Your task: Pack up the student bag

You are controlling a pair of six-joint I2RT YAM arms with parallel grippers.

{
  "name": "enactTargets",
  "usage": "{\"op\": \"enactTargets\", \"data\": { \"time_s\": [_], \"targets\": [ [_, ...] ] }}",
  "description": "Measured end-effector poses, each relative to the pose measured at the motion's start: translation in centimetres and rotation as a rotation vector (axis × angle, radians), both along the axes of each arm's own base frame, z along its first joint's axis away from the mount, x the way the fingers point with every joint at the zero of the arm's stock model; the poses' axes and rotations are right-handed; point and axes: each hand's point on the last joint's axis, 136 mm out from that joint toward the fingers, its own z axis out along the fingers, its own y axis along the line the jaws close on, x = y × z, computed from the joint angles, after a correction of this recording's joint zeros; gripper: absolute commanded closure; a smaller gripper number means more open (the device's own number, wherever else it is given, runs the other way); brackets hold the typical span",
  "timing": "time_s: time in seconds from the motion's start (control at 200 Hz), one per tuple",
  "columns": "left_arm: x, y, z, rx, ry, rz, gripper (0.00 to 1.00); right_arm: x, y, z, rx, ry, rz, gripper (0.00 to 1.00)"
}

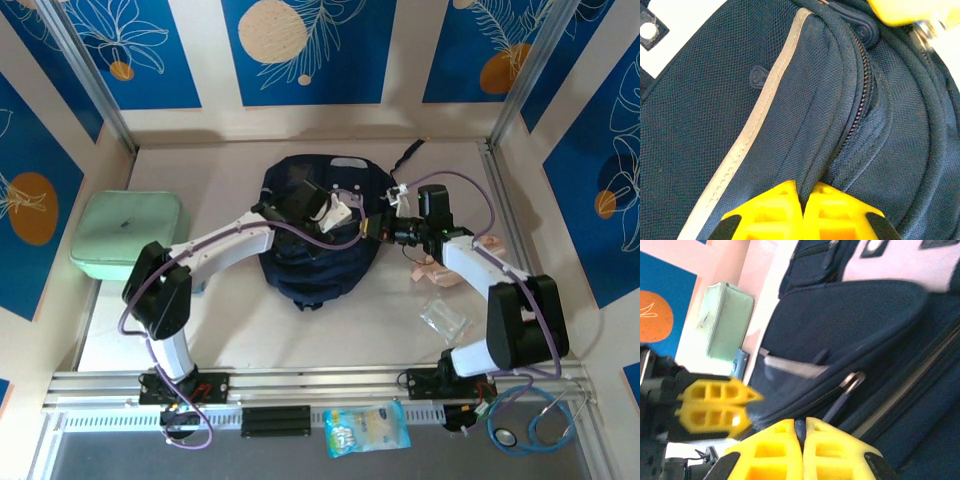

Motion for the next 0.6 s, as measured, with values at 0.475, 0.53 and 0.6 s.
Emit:
{"op": "enactTargets", "data": {
  "time_s": [0.475,0.53,0.6],
  "targets": [
    [1.0,-2.2,0.1,-0.115,0.234,0.072,1.0,-3.1,3.0,0.5,-0.16,-0.237,-0.029,0.97],
    [1.0,-2.1,-0.1,-0.12,0.256,0.08,1.0,-3.5,3.5,0.0,-0.179,-0.259,-0.028,0.95],
    [0.9,-2.2,-0.4,-0.125,0.28,0.084,1.0,-3.9,4.0,-0.5,-0.2,-0.281,-0.031,0.91]
  ]
}}
